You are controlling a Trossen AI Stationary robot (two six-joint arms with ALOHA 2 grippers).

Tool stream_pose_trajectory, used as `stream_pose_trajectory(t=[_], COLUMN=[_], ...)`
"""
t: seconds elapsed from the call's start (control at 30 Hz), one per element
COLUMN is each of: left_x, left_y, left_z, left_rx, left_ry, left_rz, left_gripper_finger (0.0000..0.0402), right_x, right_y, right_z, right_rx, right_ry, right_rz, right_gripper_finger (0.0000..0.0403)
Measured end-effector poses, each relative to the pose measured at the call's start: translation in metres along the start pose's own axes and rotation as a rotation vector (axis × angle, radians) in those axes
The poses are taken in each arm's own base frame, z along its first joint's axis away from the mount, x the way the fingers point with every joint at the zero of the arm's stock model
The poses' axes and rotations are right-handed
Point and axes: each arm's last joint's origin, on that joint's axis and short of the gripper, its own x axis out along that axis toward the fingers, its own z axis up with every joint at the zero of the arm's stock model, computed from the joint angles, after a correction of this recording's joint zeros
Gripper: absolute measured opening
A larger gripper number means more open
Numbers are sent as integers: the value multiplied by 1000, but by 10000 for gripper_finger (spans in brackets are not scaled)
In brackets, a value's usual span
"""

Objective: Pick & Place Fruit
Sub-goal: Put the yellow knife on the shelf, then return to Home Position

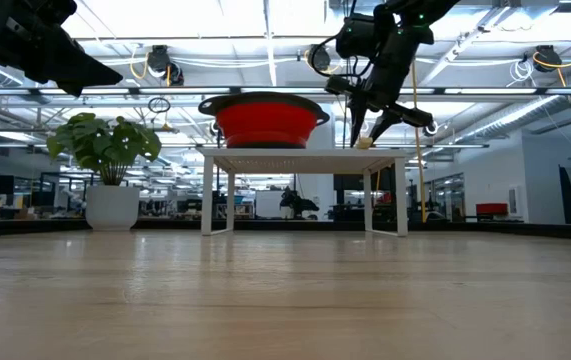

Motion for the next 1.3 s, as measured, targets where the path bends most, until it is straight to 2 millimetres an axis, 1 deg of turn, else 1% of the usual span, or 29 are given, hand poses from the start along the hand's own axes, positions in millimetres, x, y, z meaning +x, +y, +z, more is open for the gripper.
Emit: stream_pose_trajectory(t=[0.17, 0.53, 0.8, 0.97, 1.17, 1.3], left_x=[0, 0, 0, 0, 0, 0], left_y=[0, 0, 0, 0, 0, 0], left_z=[0, 0, 0, 0, 0, 0], left_rx=[0, -4, -4, -4, -5, -26], left_ry=[0, 0, 0, 0, 0, 0], left_rz=[0, 0, 0, 0, 0, -1], left_gripper_finger=[19, 19, 19, 19, 19, 19], right_x=[0, 0, 0, -6, -19, -28], right_y=[3, 3, 3, 5, 5, 3], right_z=[2, 2, 2, 3, 3, 3], right_rx=[12, 37, 25, 14, -6, -64], right_ry=[-16, -16, -34, -62, -88, -123], right_rz=[29, 29, 20, 57, 97, 92], right_gripper_finger=[86, 86, 86, 86, 86, 85])
